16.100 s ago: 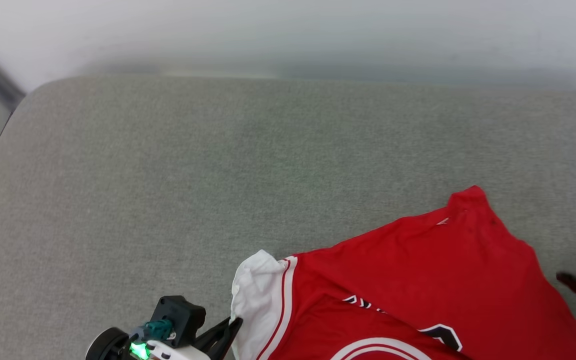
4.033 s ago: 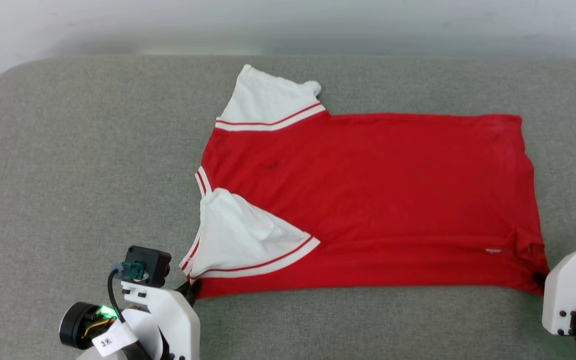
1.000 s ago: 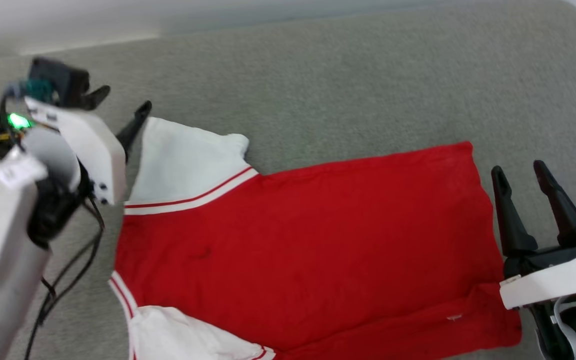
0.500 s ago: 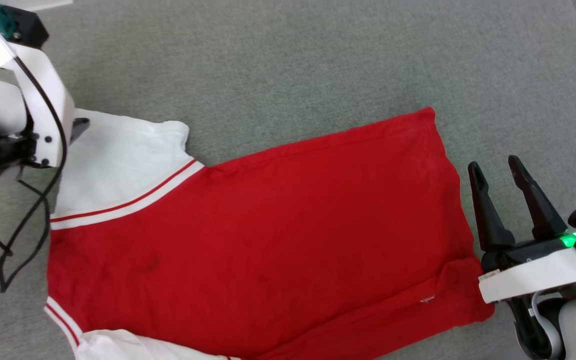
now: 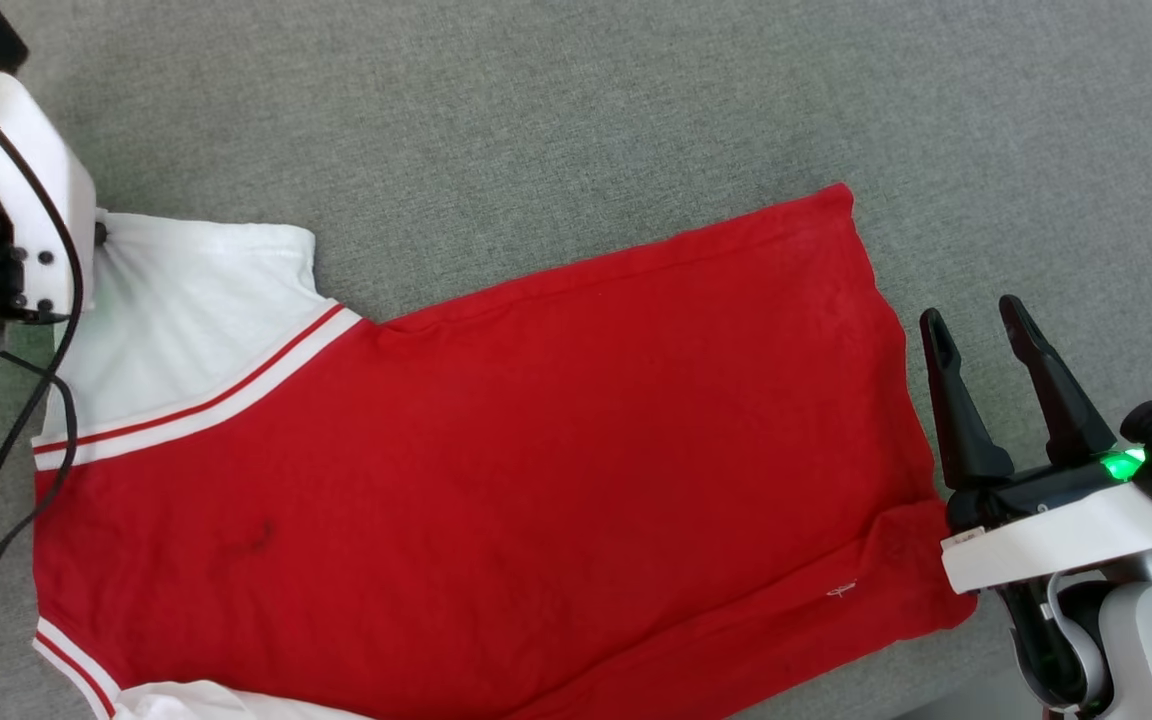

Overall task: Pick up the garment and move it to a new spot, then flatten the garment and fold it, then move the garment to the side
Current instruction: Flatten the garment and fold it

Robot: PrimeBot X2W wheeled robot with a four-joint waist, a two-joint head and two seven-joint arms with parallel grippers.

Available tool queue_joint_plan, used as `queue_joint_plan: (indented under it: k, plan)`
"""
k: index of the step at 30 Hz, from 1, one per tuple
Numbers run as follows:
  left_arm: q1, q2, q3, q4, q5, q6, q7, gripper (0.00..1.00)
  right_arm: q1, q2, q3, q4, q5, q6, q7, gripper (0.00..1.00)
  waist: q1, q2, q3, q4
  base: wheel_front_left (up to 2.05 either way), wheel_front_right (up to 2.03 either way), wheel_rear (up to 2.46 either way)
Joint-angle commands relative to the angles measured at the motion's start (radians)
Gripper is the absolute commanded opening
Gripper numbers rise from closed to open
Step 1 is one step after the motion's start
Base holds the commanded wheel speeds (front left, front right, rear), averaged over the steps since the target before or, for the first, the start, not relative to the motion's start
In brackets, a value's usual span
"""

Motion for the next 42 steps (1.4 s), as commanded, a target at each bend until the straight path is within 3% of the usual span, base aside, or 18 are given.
queue_joint_plan:
  k: [1,6,11,24,35,42]
  plan:
    - [0.065,-0.016,-0.025,0.028,0.01,-0.004,-0.008,0.0,-0.014,0.0,-0.001,0.003,-0.004,0.0,0.004,1.0,0.0001,0.0,-0.006,0.005,0.0,0.0,0.0]
    - [0.06,-0.027,-0.012,0.021,0.011,-0.023,-0.091,0.0,-0.012,-0.02,-0.002,0.004,-0.014,0.0,0.032,1.0,0.0001,0.0,-0.049,0.025,0.0,0.0,0.0]
    - [0.052,-0.04,-0.015,-0.02,0.025,-0.054,-0.198,0.0,0.0,-0.074,0.003,0.005,-0.025,0.0,0.128,1.0,0.0001,0.0,-0.103,0.063,0.0,0.0,0.0]
    - [0.135,-0.051,-0.072,-0.265,0.058,-0.084,-0.375,0.0,-0.092,-0.273,-0.041,-0.032,0.056,0.0,0.657,1.0,0.0001,0.0,-0.184,0.21,0.0,0.0,0.0]
    - [0.211,-0.033,-0.099,-0.548,0.09,-0.053,-0.404,0.0,-0.273,-0.353,-0.024,0.04,0.057,-0.001,1.038,1.0,0.0001,0.0,-0.134,0.321,0.0,0.0,0.0]
    - [0.235,-0.035,-0.113,-0.665,0.113,-0.033,-0.415,0.0,-0.329,-0.404,0.017,0.115,0.004,-0.001,1.104,1.0,0.0001,0.0,-0.089,0.382,0.0,0.0,0.0]
